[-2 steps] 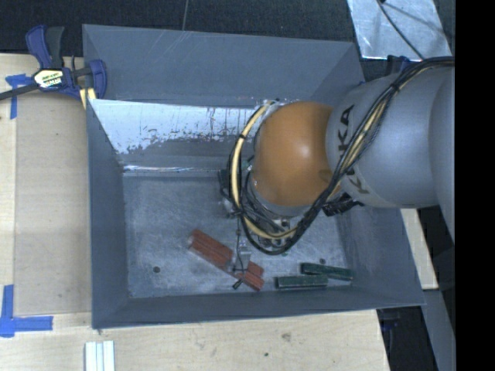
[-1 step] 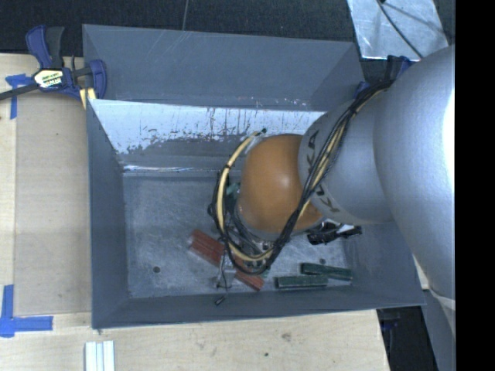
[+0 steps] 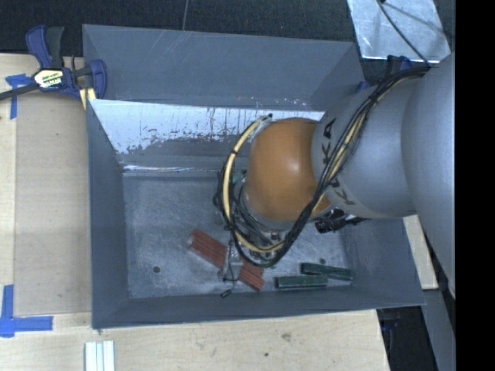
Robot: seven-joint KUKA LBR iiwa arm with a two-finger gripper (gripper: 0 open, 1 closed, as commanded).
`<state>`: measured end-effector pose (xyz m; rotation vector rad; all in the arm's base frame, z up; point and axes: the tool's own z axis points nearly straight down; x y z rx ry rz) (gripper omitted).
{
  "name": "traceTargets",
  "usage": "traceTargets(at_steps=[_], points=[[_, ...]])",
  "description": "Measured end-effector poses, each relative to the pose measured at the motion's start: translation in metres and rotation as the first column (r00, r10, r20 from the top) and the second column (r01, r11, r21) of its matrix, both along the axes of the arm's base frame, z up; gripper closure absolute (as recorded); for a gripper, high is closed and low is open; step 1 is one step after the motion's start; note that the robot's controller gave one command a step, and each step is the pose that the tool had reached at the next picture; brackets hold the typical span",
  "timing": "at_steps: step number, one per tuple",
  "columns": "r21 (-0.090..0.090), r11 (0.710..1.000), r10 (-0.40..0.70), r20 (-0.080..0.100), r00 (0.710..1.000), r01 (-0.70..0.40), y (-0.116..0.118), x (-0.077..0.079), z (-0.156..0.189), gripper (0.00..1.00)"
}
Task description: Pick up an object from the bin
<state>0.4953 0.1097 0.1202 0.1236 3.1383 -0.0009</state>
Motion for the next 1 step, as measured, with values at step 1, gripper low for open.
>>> traceTargets(at_steps=[1], points=[[0.002,1.000,-0.014,0.004,1.000,0.014,0.0003,0.0005,0.0433,0.00]])
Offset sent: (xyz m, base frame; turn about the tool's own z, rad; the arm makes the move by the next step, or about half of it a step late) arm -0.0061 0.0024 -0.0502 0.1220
